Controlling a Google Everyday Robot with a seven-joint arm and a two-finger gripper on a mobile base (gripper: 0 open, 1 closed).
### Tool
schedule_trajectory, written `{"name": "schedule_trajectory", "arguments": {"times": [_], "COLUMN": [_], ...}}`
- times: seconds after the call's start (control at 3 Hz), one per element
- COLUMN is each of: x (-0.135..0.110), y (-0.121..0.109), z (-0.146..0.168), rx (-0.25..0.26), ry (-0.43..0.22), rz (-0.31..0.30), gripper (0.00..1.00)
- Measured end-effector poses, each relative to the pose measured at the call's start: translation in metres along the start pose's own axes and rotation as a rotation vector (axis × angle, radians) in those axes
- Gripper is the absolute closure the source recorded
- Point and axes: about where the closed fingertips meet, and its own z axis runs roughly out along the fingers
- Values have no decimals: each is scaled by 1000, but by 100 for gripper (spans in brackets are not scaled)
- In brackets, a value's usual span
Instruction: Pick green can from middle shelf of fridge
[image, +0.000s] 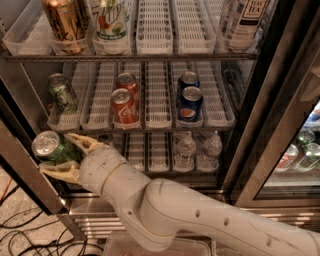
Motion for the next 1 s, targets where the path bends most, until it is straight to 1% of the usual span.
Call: {"name": "schedule_trajectory", "arguments": {"times": [0.33,0.67,1.0], "x": [-1,9,31], "y": [1,-6,-6], "z": [-40,-58,-62], "rx": [-19,-57,-116], "ry": [61,136,213], "rz": [32,50,144], "gripper": [100,100,100]}}
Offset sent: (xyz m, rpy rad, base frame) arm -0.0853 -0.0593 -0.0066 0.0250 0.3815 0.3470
